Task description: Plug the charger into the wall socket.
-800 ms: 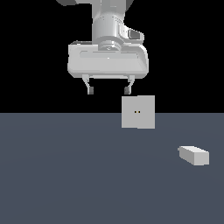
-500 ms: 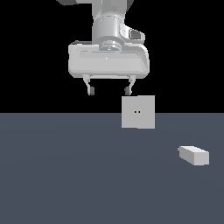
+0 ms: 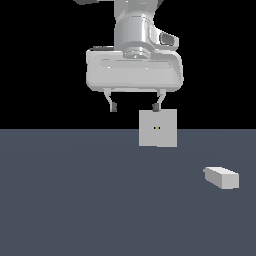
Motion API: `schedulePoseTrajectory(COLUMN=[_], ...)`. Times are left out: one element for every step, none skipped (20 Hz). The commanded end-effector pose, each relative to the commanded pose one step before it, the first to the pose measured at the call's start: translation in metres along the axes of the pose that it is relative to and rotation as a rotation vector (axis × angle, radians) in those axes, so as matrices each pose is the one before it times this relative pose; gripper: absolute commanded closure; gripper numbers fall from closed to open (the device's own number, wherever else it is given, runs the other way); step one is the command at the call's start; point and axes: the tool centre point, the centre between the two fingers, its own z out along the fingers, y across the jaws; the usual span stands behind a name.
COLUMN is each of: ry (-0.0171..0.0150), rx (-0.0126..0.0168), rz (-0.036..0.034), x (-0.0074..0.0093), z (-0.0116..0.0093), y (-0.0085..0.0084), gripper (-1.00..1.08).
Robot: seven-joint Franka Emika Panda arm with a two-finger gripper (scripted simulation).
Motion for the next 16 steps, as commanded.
schedulePoseTrajectory(ry=[0.02136, 0.00996, 0.01061, 0.01123, 0.01182, 0.01204, 0.01205, 0.01209, 0.01213, 0.01215, 0.0122, 0.01227, 0.01233, 0.01242, 0.01237, 0.01212], rx=[-0.00038, -0.00009, -0.00011, -0.00013, -0.00016, -0.00018, -0.00019, -0.00021, -0.00022, -0.00023, -0.00022, -0.00022, -0.00019, -0.00016, -0.00011, -0.00003], rz=[0.00078, 0.0001, 0.00011, 0.00012, 0.00013, 0.00014, 0.00015, 0.00015, 0.00016, 0.00016, 0.00017, 0.00017, 0.00018, 0.00018, 0.00018, 0.00018], x=[-0.00477, -0.00211, -0.00224, -0.00237, -0.00249, -0.00252, -0.00252, -0.00252, -0.00252, -0.00252, -0.00252, -0.00252, -0.00252, -0.00252, -0.0025, -0.00243], z=[0.0041, 0.00187, 0.00198, 0.0021, 0.00223, 0.00226, 0.00228, 0.00229, 0.00231, 0.00234, 0.00236, 0.00238, 0.00242, 0.00245, 0.00246, 0.00243], y=[0.009, 0.00402, 0.00428, 0.00453, 0.00479, 0.00488, 0.0049, 0.00492, 0.00494, 0.00497, 0.005, 0.00503, 0.00506, 0.0051, 0.00508, 0.00497], gripper=[-0.92, -0.92, -0.92, -0.92, -0.92, -0.92, -0.92, -0.92, -0.92, -0.92, -0.92, -0.92, -0.92, -0.92, -0.92, -0.92])
